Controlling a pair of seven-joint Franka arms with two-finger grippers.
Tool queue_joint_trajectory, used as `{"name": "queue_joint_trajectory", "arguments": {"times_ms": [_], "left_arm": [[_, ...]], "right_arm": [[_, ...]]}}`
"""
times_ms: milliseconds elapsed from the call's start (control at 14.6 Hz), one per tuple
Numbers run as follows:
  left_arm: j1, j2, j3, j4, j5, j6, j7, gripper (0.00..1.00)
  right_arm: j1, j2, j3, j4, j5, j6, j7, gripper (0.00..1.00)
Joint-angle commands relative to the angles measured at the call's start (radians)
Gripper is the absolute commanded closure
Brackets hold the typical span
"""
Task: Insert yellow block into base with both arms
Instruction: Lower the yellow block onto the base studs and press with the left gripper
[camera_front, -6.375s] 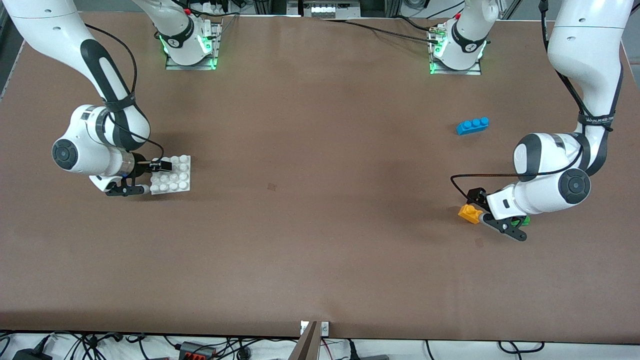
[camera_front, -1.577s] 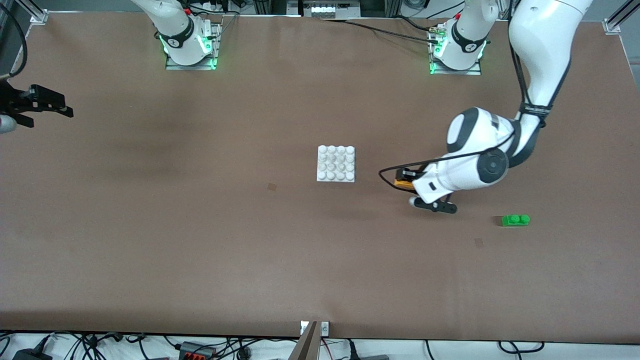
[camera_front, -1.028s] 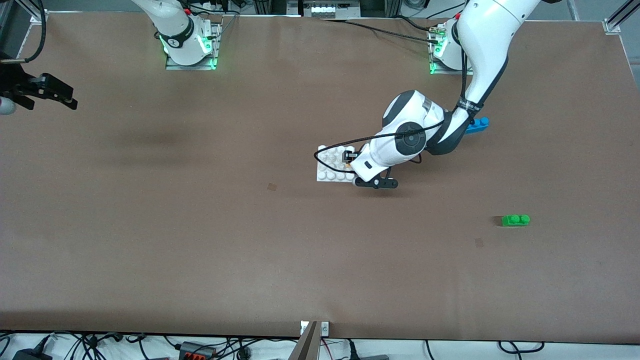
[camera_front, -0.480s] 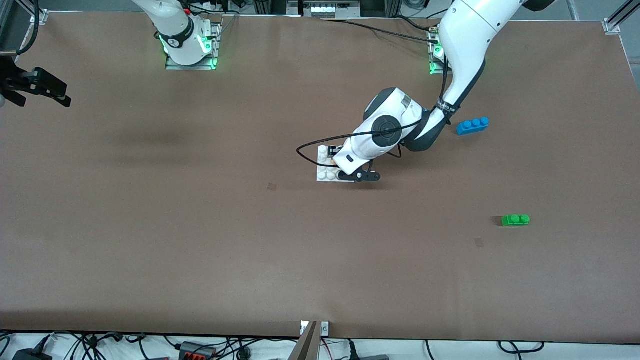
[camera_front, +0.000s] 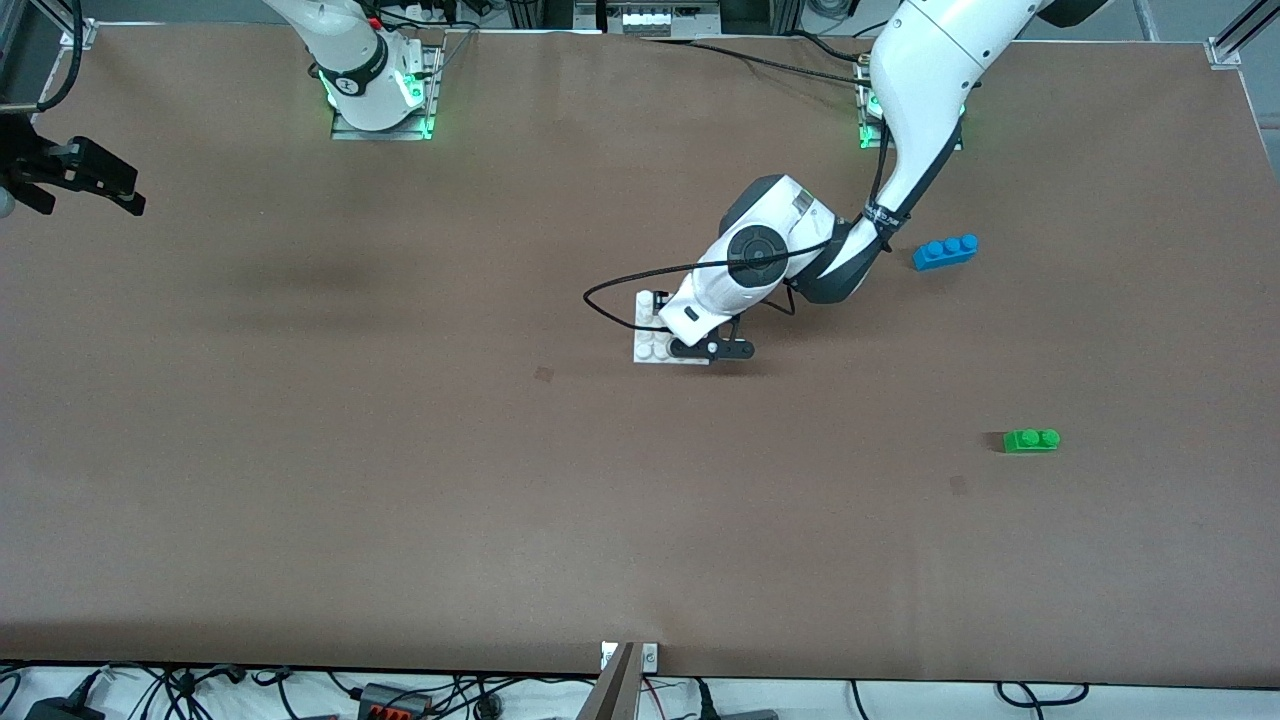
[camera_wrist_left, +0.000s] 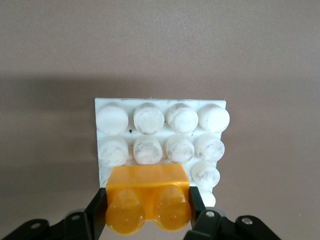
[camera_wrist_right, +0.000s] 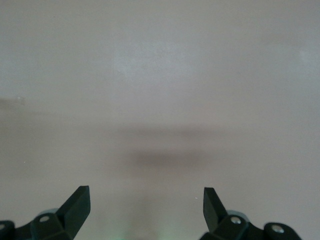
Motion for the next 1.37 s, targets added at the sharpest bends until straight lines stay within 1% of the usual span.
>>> {"name": "queue_joint_trajectory", "arguments": {"times_ms": [0, 69, 343, 480, 1028, 1097, 1165, 1234, 1302], "left_arm": [[-0.014, 0.022, 0.005, 0.016, 0.019, 0.016, -0.021, 0.40], [-0.014, 0.022, 0.005, 0.016, 0.019, 0.020, -0.021, 0.40], [-0.031, 0.024, 0.005, 0.018, 0.017, 0.025, -0.029, 0.40], [-0.033, 0.030, 0.005, 0.016, 0.019, 0.049, -0.032, 0.40], [-0.039, 0.039, 0.008, 0.015, 0.019, 0.051, -0.031, 0.39], [-0.036, 0.037, 0.007, 0.015, 0.019, 0.049, -0.032, 0.31], [-0.026, 0.037, 0.005, 0.016, 0.017, 0.048, -0.037, 0.03], [-0.022, 0.034, 0.004, 0.018, 0.017, 0.045, -0.040, 0.00], [-0.008, 0.030, 0.002, 0.024, 0.019, 0.037, -0.041, 0.00]], "right_arm": [[0.001, 0.014, -0.001, 0.022, 0.022, 0.005, 0.021, 0.00], [0.000, 0.014, -0.001, 0.022, 0.038, 0.005, 0.021, 0.00], [-0.006, 0.014, -0.001, 0.021, 0.039, 0.000, 0.021, 0.00], [0.001, 0.013, -0.001, 0.022, 0.039, 0.000, 0.022, 0.00], [-0.002, 0.013, -0.002, 0.022, 0.040, -0.006, 0.022, 0.00], [-0.003, 0.013, -0.007, 0.021, 0.042, -0.007, 0.022, 0.00], [-0.006, 0.013, -0.009, 0.021, 0.042, -0.007, 0.022, 0.00], [-0.009, 0.013, -0.009, 0.021, 0.042, -0.007, 0.022, 0.00], [-0.009, 0.013, -0.010, 0.021, 0.042, -0.009, 0.022, 0.00]]}}
